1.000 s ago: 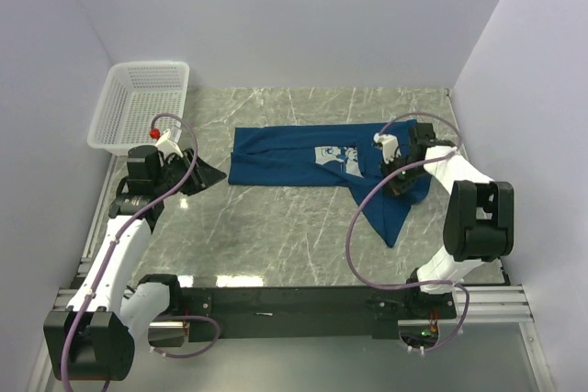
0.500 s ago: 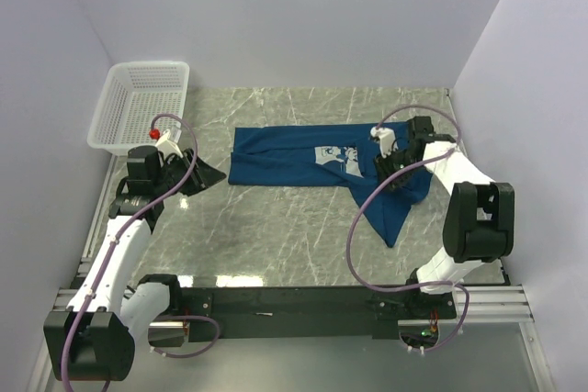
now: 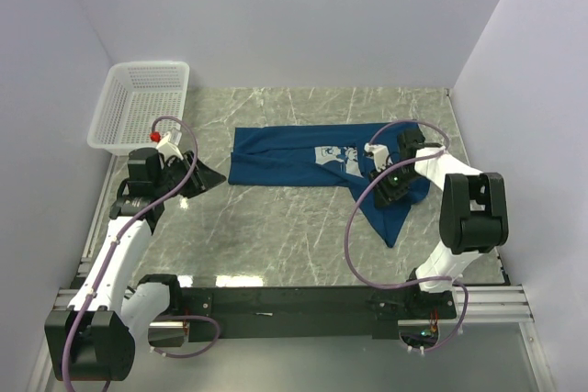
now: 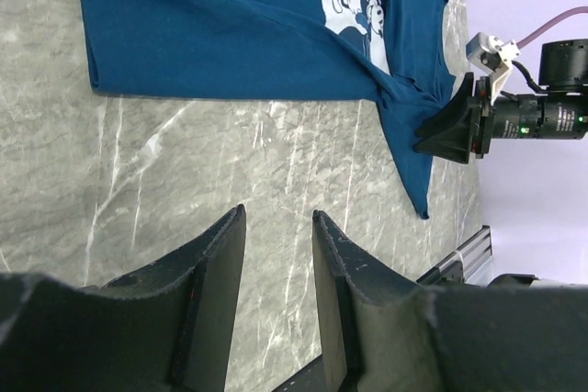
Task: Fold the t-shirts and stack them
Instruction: Fold the tshirt
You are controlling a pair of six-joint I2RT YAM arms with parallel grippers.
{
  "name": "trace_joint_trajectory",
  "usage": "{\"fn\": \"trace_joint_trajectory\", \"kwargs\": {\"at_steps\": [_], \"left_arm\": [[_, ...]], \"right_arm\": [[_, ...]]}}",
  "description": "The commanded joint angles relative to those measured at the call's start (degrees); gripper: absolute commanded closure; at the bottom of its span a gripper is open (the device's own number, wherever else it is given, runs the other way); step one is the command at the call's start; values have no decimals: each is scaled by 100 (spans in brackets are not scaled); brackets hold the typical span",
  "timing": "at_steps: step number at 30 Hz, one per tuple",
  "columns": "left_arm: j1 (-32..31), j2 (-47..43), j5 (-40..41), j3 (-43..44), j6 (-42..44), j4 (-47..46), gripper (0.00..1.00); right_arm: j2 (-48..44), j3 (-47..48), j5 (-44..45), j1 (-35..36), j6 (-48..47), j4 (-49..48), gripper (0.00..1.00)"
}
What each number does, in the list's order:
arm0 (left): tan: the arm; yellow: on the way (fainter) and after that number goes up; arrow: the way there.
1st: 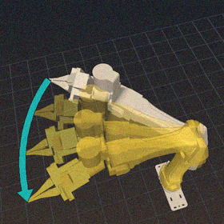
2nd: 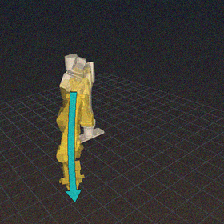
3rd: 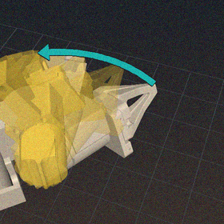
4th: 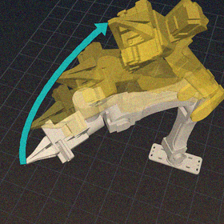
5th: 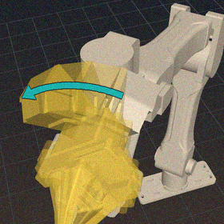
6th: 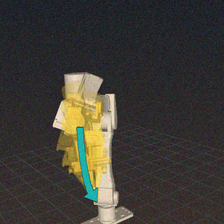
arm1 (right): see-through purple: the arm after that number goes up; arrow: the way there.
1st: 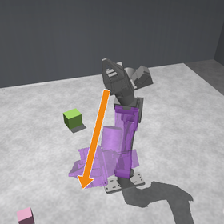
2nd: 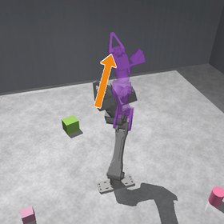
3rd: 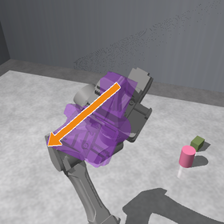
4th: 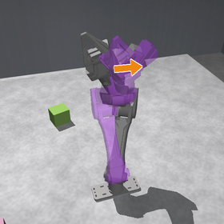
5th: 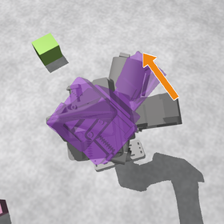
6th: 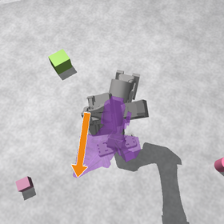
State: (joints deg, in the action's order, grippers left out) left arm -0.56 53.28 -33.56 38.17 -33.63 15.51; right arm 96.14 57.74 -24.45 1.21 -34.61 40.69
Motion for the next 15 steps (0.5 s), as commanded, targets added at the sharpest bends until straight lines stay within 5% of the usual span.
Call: {"fn": "trace_joint_trajectory", "kwargs": {"at_steps": [1,8,15], "left_arm": [[38,-125,-72,-47,76,-188,59],[38,-98,-89,-3,76,-188,59],[38,-89,-115,-21,67,-206,59]], "right_arm": [[98,80,150,63,86,-210,54],[116,19,151,98,77,-219,58],[-112,89,-33,107,42,-61,97]]}}
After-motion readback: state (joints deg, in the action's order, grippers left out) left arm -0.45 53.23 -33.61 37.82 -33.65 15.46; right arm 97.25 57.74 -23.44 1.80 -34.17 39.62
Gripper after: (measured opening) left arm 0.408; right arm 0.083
